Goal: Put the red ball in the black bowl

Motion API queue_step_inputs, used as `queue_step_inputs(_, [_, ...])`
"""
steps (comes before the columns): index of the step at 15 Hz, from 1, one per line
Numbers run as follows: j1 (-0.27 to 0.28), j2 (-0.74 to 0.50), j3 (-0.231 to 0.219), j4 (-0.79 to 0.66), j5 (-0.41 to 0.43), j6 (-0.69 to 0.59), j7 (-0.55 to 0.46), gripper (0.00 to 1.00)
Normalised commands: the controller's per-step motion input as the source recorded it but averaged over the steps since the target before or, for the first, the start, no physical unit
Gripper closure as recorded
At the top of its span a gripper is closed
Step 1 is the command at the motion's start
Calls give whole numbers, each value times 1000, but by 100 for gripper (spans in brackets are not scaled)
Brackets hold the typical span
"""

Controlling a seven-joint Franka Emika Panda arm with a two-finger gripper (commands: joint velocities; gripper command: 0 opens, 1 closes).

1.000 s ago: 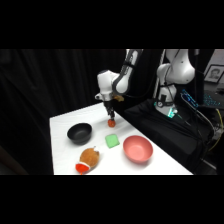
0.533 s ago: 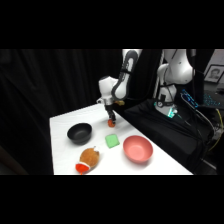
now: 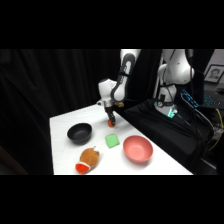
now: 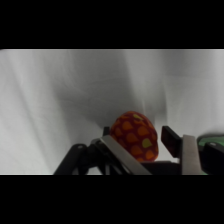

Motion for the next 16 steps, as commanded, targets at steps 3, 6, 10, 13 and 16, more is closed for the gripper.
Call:
queue_step_inputs(3, [-77,85,70,99,43,81,-109,67])
queue_step_inputs(6, [-51,60,36,81,-3,66,-52,93])
queue_step_inputs(10, [-27,-12,-1,46,-48,7,-12,99])
queue_step_inputs(13, [65,-266,-98,-87,-183,-123,81,98])
queue_step_inputs(16, [147,-423,-168,-129,-296,-261,143,98])
